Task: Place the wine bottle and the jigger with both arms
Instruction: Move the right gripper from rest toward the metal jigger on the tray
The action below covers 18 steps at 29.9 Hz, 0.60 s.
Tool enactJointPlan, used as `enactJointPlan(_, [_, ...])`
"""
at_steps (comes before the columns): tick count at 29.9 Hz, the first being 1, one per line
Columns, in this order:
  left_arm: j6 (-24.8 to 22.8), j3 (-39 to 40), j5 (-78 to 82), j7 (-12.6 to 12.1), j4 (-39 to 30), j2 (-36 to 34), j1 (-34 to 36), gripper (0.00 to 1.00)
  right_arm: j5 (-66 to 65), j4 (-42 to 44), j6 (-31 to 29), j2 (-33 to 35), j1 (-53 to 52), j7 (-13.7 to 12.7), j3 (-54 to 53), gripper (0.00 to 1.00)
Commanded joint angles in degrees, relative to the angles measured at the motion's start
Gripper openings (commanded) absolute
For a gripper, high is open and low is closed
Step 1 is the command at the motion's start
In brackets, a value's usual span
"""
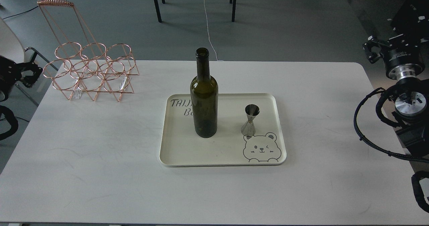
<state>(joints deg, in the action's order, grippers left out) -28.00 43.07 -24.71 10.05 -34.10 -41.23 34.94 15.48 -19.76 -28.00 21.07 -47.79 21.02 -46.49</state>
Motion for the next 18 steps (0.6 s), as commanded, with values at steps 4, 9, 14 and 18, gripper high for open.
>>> enactJointPlan(4, [0.0, 0.1, 0.0, 0.4, 0.0, 0.1, 0.0, 0.99, 0.1, -0.6, 0.0, 0.0, -0.6, 0.2, 0.2, 1.00])
enactJointPlan(9, [0.0, 0.4, -0.1, 0.3, -0.3, 0.1, 0.7, 0.99, -0.4, -4.0, 0.0, 0.4, 0.2, 0.9, 0.7, 1.00])
enactJointPlan(14, [0.0, 0.9, -0.1, 0.4, -0.6, 0.0, 0.9, 0.99, -1.4, -15.4, 0.0, 6.5, 2.2, 1.4, 3.3, 0.99])
enactJointPlan(18, [0.0, 0.8, 0.0, 0.5, -0.7, -0.1, 0.9, 0.99, -7.6, -28.6, 0.5, 13.5, 3.7, 1.6, 5.4, 0.99])
